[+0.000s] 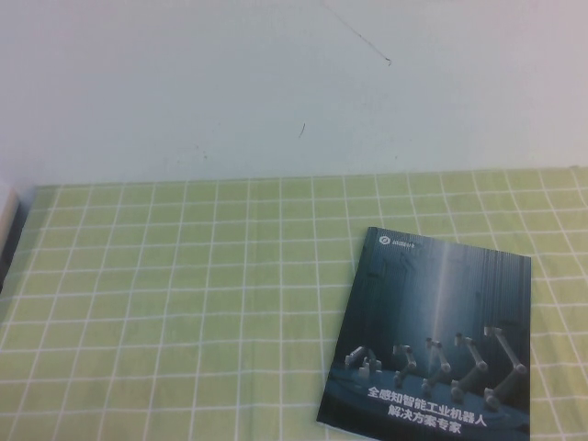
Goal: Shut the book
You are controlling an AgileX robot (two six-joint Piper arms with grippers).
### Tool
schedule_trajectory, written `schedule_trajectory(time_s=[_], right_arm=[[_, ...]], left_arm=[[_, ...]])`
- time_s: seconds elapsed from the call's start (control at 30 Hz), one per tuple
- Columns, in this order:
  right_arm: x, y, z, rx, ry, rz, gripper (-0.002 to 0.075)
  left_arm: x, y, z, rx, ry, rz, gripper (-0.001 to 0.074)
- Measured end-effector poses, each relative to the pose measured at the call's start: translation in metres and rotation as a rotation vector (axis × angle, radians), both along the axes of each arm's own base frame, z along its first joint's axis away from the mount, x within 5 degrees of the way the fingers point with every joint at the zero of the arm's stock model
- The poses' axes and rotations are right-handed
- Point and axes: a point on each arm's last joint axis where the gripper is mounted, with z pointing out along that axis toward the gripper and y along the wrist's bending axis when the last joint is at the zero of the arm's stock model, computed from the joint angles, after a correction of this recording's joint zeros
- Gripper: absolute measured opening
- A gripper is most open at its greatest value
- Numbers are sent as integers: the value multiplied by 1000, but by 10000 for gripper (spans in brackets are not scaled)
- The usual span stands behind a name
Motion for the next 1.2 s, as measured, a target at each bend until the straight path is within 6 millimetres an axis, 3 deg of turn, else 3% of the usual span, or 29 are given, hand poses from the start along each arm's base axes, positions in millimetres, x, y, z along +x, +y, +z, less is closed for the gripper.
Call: schedule_trajectory(time_s=[0.07,1.2], right_arm=[[0,0,0,0,0,0,-3],[0,0,0,4,-1,1,-3]], left_arm=[[-1,0,-11,-15,51,2,-4],[-2,-5,-11,-79,50,-33,-4]])
